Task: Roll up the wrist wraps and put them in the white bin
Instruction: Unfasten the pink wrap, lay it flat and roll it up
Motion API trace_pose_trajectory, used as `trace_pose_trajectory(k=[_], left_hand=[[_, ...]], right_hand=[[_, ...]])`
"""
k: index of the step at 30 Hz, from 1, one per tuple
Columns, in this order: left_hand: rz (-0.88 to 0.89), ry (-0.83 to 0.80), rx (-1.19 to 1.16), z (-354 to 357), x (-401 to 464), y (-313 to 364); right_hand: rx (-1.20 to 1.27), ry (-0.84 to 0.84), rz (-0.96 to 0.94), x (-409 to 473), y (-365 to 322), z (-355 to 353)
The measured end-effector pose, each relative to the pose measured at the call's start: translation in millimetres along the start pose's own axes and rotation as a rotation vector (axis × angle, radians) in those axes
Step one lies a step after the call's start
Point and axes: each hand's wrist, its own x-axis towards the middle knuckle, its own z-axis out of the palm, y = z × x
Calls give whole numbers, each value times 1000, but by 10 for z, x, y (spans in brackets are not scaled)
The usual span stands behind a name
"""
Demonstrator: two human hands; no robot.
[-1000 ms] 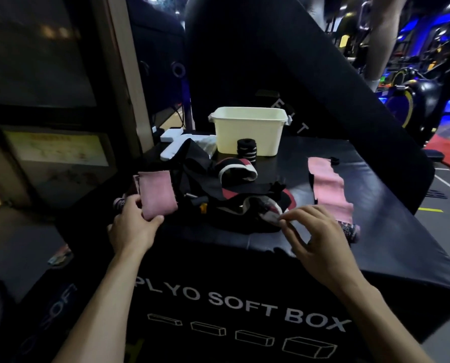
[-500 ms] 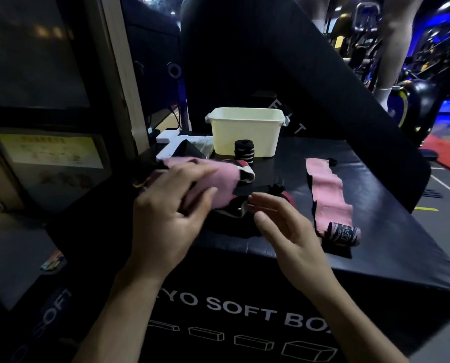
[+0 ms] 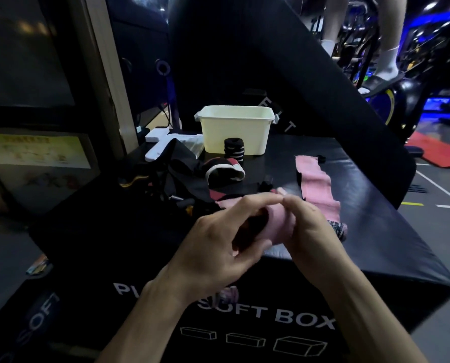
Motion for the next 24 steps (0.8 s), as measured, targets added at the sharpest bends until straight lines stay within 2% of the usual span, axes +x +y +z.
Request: trace_pose_trajectory(k=[2,4,7,9,11,13,18,21,24], left_hand=[[-79,8,-124,11,2,-23],[-111,107,-205,10,25,-61],[-150,218,-158,1,51,-165],[-259,157,-148,41,50,-244],[-377,69,-250,144,51,-271],[-422,73,-332,277,75,-244],[-316,265,-244,357,162,-238],[-186,227,-183,271,200,-237],[-4,149,-109,253,227,-206]], right_hand=[[22,66,-26,1,-58,-44],[44,110,-40,9,-92,-104],[111,111,-47,23,-120,-242],[189,73,-57,9,-152,-282],[225,44,-55,-10,-159,-293],[213,34,-39,-34,-147,-323],[134,-29,99,-147,-302,-422],[-20,-98,245,-213,-335,-524],[-144,-106,264,-254,-283,-581]])
